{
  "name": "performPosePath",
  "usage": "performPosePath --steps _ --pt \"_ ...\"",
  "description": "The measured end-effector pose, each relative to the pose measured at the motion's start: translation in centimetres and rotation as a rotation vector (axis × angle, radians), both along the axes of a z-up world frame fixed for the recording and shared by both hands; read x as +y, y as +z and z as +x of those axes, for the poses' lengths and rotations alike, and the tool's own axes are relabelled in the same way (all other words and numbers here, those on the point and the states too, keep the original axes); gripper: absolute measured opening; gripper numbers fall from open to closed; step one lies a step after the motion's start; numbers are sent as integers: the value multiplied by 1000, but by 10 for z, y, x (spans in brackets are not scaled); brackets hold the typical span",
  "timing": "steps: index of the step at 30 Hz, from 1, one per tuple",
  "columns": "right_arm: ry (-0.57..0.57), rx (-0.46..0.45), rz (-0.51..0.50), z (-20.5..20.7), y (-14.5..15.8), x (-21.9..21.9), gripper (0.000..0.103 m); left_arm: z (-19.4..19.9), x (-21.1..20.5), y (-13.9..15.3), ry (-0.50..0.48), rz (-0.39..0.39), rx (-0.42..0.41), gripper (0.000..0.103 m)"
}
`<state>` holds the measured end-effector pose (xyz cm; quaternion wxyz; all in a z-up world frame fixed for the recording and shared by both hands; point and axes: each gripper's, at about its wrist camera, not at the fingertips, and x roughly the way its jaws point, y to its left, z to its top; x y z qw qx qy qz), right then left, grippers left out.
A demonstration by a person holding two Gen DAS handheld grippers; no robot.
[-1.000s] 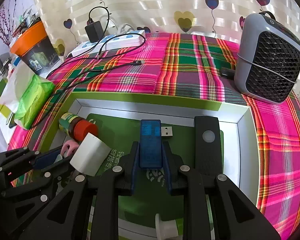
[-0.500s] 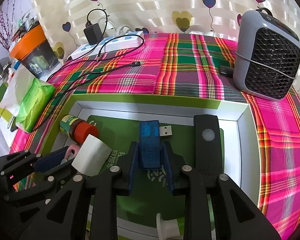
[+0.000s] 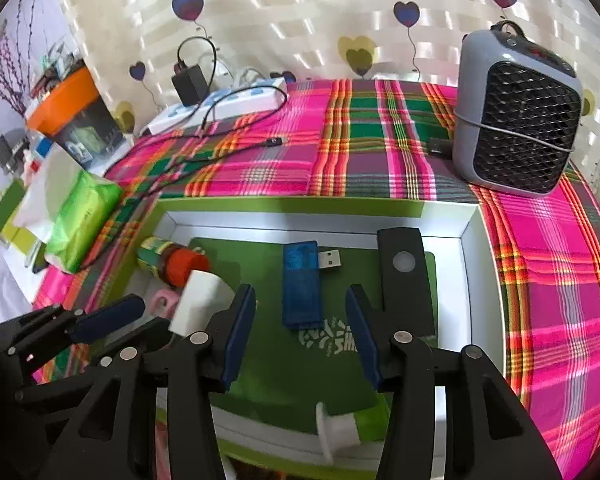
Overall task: Organize rigid objects
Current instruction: 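Lower the USB stick and pink clip into the box and open both tools, then lift both open tools away from the green box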
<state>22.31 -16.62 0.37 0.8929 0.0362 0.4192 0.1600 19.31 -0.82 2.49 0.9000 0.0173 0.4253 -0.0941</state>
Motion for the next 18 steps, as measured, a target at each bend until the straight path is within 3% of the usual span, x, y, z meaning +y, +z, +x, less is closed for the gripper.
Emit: performPosePath --steps 18 --pt "-31 -50 15 -57 15 -17 48 -49 7 24 12 -30 -67 29"
